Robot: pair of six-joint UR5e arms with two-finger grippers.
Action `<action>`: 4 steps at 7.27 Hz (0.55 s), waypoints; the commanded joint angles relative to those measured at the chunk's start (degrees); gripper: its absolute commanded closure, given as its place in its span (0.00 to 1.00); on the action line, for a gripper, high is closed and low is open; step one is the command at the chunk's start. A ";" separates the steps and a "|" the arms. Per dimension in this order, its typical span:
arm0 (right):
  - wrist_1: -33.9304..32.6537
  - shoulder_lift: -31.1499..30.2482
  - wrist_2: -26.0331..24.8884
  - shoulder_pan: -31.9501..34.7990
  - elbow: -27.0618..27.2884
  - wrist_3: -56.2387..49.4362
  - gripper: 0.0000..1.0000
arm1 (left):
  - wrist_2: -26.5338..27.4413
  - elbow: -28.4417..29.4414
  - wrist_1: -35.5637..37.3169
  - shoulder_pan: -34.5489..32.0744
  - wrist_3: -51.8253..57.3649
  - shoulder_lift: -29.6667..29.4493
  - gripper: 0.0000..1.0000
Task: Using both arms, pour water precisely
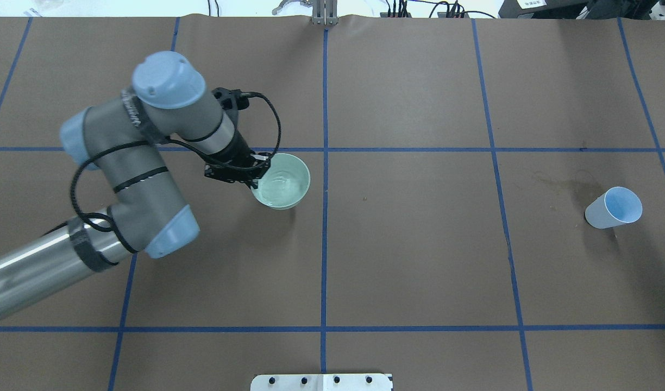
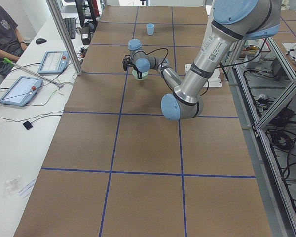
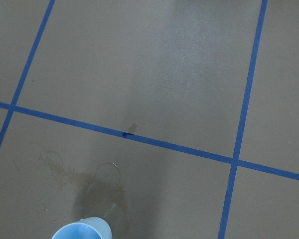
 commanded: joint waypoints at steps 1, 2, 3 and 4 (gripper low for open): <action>0.00 0.13 -0.54 0.00 -0.18 0.00 0.00 | -2.15 -8.04 -0.31 -6.17 13.36 14.59 1.00; 0.00 0.22 -0.63 0.00 -0.18 0.09 0.00 | -3.10 -8.32 -0.31 -8.63 20.22 19.09 1.00; 0.00 0.13 -0.63 0.00 -0.10 0.52 0.00 | -3.20 -8.24 -0.49 -10.22 24.90 22.96 1.00; 0.00 0.22 -0.71 0.00 -0.10 0.70 0.00 | -3.29 -7.80 -1.10 -12.67 29.38 25.70 1.00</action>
